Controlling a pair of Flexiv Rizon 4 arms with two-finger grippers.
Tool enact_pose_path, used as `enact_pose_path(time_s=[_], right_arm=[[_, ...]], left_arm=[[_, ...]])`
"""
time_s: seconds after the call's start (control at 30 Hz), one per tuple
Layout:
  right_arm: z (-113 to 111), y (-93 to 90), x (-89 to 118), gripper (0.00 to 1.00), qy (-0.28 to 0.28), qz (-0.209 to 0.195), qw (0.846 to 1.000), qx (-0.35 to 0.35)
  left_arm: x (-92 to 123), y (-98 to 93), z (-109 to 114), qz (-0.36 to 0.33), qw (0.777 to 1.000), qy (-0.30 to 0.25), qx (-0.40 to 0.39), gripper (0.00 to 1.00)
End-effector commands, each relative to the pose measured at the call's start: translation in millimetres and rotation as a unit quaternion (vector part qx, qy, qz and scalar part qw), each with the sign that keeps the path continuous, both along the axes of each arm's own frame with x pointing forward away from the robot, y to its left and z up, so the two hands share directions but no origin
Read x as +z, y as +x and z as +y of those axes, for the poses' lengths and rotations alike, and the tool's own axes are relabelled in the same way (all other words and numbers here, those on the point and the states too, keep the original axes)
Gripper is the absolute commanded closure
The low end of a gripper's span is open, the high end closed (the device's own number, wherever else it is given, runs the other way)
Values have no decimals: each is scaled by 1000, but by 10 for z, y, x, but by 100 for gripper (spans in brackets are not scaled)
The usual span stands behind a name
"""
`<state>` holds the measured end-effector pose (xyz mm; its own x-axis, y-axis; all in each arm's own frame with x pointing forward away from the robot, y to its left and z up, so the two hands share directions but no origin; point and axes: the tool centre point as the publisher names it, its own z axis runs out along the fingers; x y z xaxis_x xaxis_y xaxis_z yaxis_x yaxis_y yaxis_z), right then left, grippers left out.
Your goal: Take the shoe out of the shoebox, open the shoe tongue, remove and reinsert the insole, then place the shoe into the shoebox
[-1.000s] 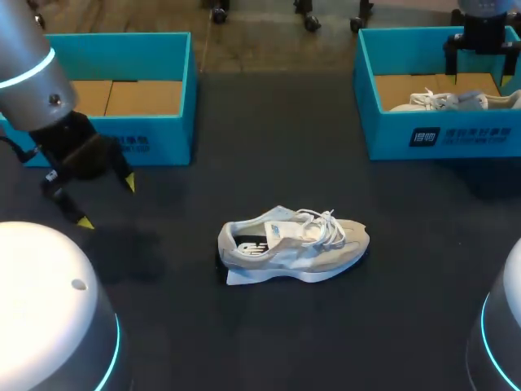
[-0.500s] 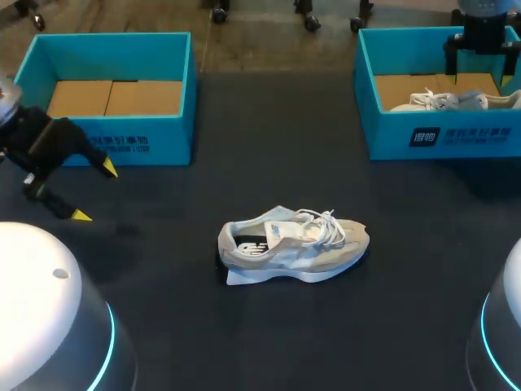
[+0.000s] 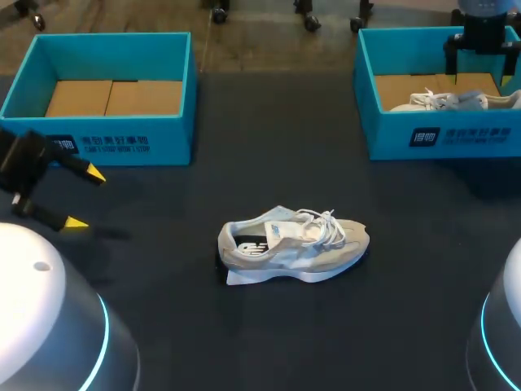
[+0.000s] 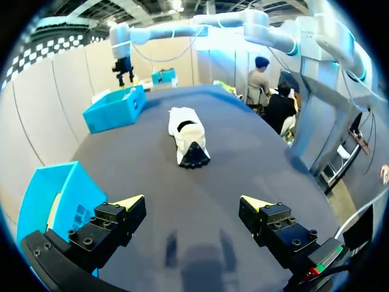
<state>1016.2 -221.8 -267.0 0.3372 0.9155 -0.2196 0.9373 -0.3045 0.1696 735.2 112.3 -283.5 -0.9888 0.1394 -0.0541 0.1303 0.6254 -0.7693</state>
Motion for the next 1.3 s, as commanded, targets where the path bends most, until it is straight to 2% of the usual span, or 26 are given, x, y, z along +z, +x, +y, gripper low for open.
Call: enact_pose_path(time_s=[0.03,0.37,0.57,1.03,1.3], right_arm=[[-1,1,2,0,0,0,1000,1],[-1,1,2,0,0,0,1000,1],[-1,1,2,0,0,0,1000,1],[-1,1,2,0,0,0,1000,1],[-1,1,2,0,0,0,1000,1]], left_arm=[[-165,94,-20,-1,997,-71,-10,0],[-417,82,-154,10,987,-157,0,0],[-618,29,-274,32,985,-170,2,0],[-961,-71,-504,25,978,-206,18,0],[-970,-95,-507,19,980,-198,24,0]])
